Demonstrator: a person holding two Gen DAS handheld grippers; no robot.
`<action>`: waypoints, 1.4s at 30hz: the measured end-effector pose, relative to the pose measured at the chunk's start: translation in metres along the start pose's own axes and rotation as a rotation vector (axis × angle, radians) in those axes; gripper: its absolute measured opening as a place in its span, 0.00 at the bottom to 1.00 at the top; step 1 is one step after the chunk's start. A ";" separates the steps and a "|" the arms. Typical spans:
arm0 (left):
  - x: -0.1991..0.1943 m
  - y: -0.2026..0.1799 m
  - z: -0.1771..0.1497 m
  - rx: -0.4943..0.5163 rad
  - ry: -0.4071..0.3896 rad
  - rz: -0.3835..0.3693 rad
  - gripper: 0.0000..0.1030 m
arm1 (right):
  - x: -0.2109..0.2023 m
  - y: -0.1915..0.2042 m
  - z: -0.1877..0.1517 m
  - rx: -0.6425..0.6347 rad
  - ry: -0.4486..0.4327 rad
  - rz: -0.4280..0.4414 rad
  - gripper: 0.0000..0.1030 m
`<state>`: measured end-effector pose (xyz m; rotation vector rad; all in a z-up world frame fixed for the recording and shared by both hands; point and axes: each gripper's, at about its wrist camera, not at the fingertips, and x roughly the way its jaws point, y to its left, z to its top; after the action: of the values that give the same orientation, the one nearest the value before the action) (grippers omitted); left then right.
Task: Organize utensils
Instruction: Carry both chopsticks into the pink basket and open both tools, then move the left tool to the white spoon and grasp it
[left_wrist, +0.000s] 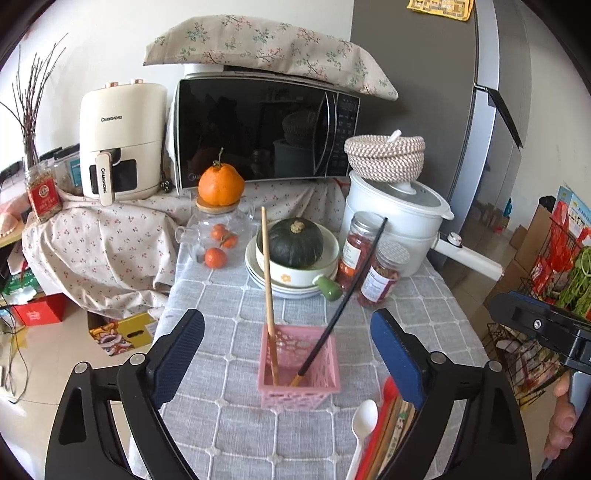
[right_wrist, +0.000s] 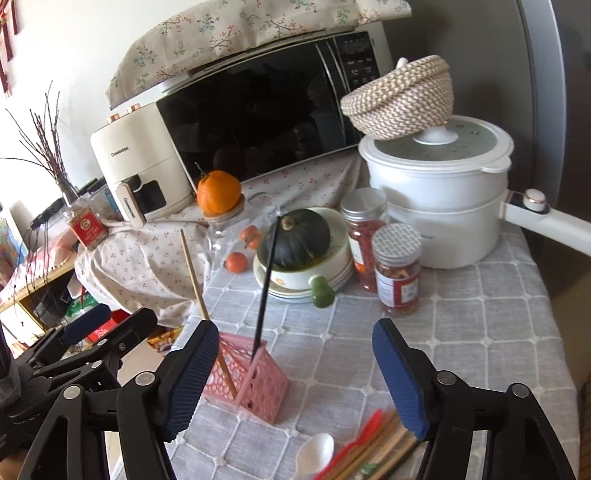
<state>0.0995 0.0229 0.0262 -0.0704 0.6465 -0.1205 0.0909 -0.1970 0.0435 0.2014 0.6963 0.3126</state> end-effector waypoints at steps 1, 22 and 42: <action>-0.003 -0.004 -0.004 0.004 0.019 -0.001 0.92 | -0.005 -0.003 -0.004 0.004 0.006 -0.016 0.78; 0.059 -0.073 -0.075 0.166 0.489 -0.121 0.63 | -0.015 -0.094 -0.092 0.168 0.313 -0.210 0.90; 0.145 -0.059 -0.099 0.058 0.551 -0.209 0.23 | 0.011 -0.115 -0.106 0.187 0.404 -0.216 0.90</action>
<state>0.1496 -0.0577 -0.1332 -0.0488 1.1852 -0.3677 0.0544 -0.2926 -0.0756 0.2416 1.1393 0.0790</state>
